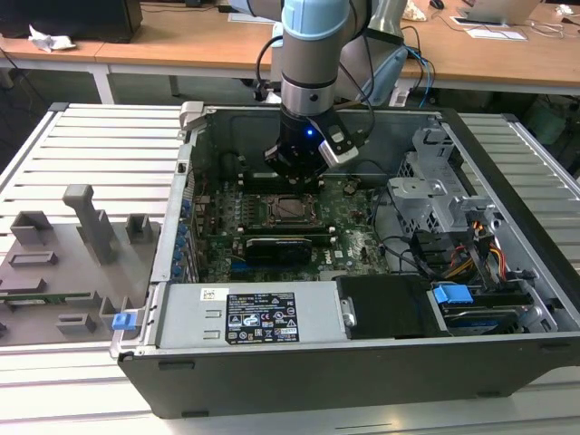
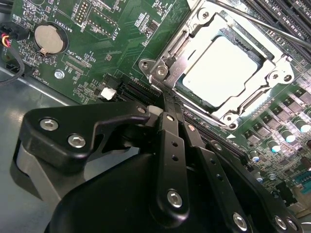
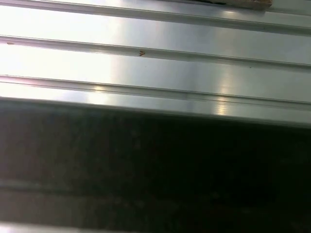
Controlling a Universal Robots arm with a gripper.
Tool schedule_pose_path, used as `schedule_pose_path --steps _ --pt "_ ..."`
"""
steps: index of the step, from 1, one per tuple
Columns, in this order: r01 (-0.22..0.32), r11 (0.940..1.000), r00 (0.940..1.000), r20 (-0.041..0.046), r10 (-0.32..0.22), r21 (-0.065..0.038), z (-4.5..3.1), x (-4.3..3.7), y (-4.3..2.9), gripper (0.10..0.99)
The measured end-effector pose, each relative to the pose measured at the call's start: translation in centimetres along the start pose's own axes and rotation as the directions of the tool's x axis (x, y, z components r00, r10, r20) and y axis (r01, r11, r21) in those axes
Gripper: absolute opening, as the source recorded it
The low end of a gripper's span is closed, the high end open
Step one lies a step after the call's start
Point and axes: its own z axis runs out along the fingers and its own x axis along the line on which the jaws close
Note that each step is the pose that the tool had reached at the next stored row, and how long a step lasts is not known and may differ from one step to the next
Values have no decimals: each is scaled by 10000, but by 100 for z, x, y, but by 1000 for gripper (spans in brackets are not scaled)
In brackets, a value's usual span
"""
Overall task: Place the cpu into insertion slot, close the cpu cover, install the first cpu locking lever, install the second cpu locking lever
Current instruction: 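Install the first cpu locking lever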
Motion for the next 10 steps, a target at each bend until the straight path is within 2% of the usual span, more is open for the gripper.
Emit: schedule_pose_path --steps 10 --pt "-1 10000 10000 -14 1 -1 13 0 -1 106"
